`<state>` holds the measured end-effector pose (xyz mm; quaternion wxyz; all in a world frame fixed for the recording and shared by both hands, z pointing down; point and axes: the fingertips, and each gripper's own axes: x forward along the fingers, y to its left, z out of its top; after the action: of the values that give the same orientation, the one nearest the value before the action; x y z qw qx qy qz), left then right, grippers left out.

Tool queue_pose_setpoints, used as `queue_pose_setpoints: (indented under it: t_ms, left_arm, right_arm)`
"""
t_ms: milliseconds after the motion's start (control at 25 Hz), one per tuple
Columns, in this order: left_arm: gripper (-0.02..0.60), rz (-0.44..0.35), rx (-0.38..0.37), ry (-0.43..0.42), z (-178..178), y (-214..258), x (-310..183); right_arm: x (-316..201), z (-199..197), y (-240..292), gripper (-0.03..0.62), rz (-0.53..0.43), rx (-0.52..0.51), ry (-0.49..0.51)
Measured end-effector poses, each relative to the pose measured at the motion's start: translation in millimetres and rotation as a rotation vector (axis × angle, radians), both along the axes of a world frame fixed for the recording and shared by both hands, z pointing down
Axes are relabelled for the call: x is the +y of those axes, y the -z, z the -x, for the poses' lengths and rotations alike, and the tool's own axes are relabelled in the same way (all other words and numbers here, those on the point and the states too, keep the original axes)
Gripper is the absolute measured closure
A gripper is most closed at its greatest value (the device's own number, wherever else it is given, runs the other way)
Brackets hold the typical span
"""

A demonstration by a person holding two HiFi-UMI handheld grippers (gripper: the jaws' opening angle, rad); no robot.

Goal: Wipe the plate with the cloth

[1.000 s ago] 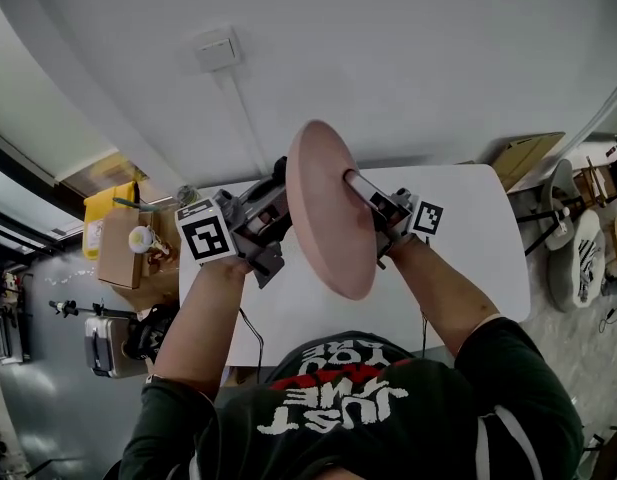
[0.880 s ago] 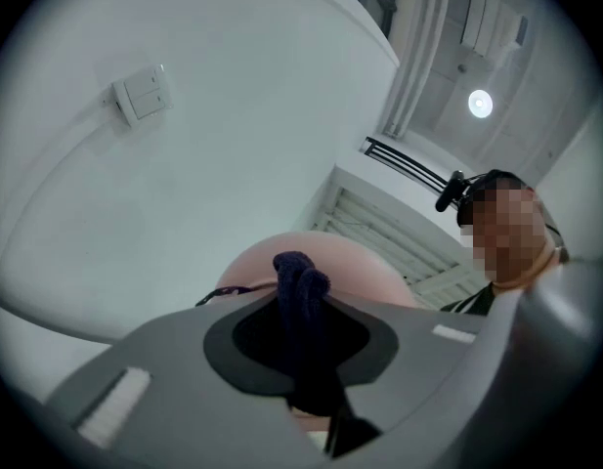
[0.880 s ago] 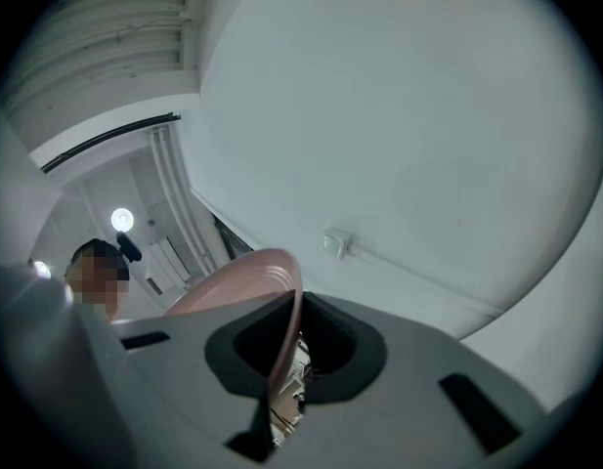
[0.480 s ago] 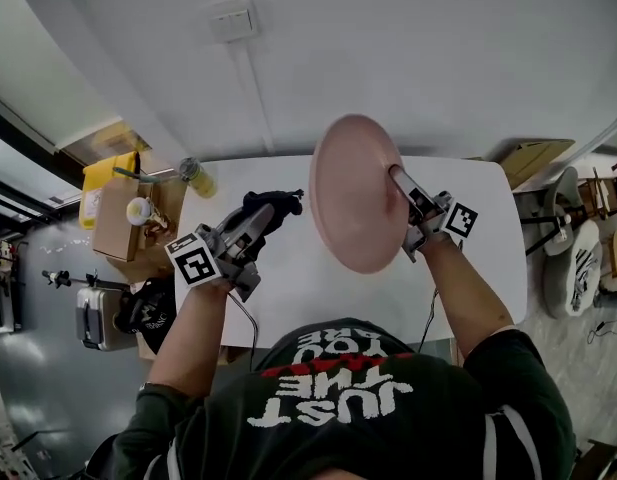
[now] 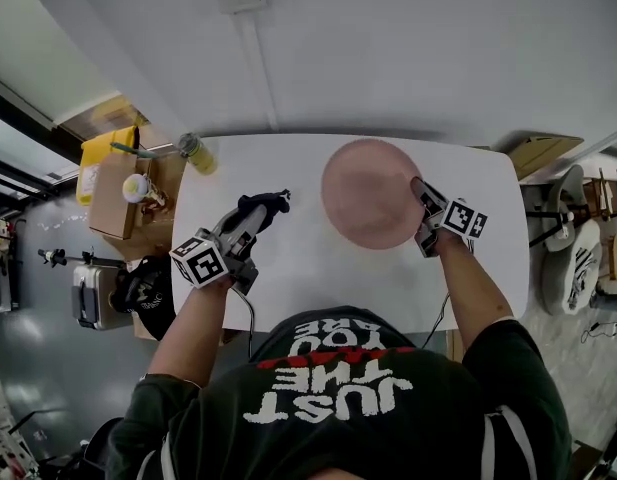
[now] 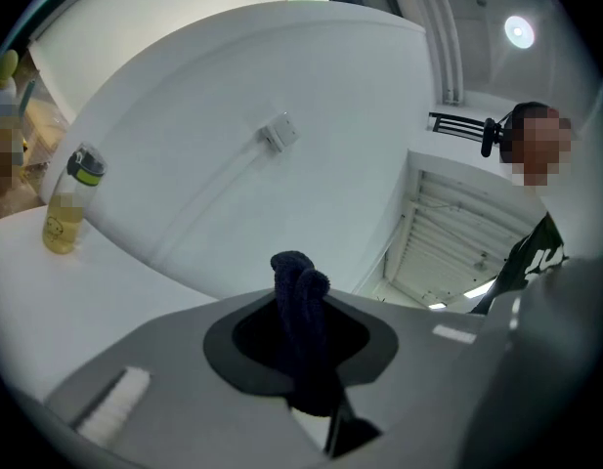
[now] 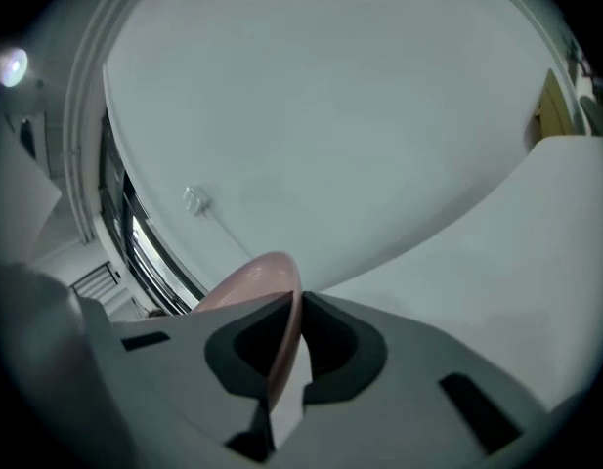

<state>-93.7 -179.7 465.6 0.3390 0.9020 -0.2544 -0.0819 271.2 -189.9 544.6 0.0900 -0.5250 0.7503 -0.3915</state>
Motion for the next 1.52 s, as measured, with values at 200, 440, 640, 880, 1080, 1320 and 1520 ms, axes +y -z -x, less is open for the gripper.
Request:
queue_pose_setpoints:
  t_ms: [200, 440, 640, 880, 1080, 1320, 1520]
  left_arm:
    - [0.522, 0.03, -0.033, 0.011, -1.1, -20.5, 7.5]
    - [0.522, 0.046, -0.04, 0.009, -1.2, -27.6, 7.2]
    - [0.522, 0.052, -0.046, 0.001, -3.9, -29.6, 9.6]
    - [0.522, 0.058, -0.057, -0.007, -7.2, -32.7, 11.8]
    - [0.522, 0.049, -0.056, -0.007, -7.3, -30.9, 10.3]
    - [0.522, 0.021, -0.056, 0.015, -5.6, -19.7, 5.2]
    - [0.522, -0.027, -0.072, 0.049, -2.0, -2.8, 6.2]
  right_arm:
    - [12.7, -5.1, -65.9, 0.58, 0.149, 0.165, -0.009]
    - [11.2, 8.7, -103.0, 0.58, 0.218, 0.224, -0.012]
    - [5.9, 10.3, -117.1, 0.579, 0.244, 0.278, -0.028]
    - [-2.4, 3.7, -129.2, 0.449, 0.331, 0.322, -0.036]
    - [-3.3, -20.9, -97.8, 0.364, 0.289, 0.364, -0.058]
    - [25.8, -43.3, -25.7, 0.364, 0.156, 0.354, -0.037]
    - [53.7, -27.8, 53.5, 0.406, -0.018, 0.449, 0.088]
